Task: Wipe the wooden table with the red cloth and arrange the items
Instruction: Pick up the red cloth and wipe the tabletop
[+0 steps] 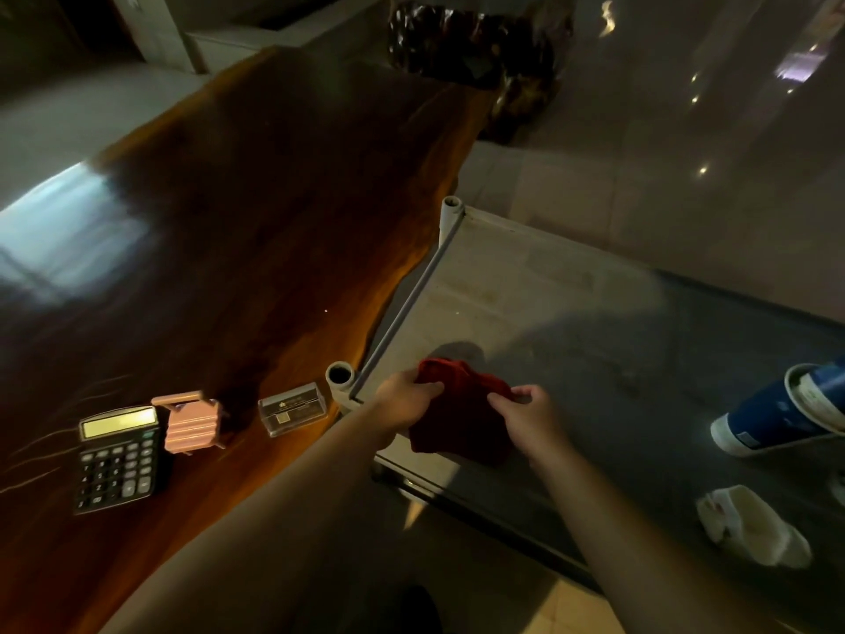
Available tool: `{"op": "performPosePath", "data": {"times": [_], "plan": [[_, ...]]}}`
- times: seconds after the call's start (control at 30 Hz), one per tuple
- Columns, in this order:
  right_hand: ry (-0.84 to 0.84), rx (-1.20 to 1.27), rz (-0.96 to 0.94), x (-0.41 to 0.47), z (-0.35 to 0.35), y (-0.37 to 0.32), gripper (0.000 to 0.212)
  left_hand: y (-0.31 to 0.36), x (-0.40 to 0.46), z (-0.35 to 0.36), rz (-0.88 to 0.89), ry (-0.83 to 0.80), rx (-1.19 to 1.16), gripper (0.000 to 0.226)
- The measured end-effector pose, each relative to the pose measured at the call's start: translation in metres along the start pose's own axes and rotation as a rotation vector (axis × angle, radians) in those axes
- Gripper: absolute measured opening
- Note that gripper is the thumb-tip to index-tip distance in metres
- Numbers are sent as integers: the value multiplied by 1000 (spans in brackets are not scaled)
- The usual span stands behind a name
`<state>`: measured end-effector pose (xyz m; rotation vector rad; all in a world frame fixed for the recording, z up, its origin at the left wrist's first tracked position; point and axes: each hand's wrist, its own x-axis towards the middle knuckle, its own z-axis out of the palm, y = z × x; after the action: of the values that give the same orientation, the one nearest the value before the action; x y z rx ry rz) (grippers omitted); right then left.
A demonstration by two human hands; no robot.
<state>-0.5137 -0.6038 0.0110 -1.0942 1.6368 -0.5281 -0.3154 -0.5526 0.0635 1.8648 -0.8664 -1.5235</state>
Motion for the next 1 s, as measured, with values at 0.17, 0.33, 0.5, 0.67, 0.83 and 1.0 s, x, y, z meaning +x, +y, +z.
{"op": "performPosePath", "data": {"times": [0.17, 0.33, 0.5, 0.67, 0.83, 1.0], "plan": [[-100, 107, 22, -5, 1, -5, 30, 0, -28, -12, 83, -138, -234, 38], [-323, 242, -25, -30, 7, -25, 44, -7, -60, -39, 154, -130, -426, 44], [-626, 338, 57, -74, 37, -57, 45, -33, -95, -77, 261, -214, -644, 45], [-884, 410, 51, -117, 80, -80, 32, -65, -144, -109, 303, -50, -795, 42], [-957, 194, -61, -152, 146, -85, 52, -122, -206, -150, 209, 385, -767, 24], [-1070, -56, -233, -204, 225, -71, 33, -197, -266, -176, 116, 708, -508, 29]]}}
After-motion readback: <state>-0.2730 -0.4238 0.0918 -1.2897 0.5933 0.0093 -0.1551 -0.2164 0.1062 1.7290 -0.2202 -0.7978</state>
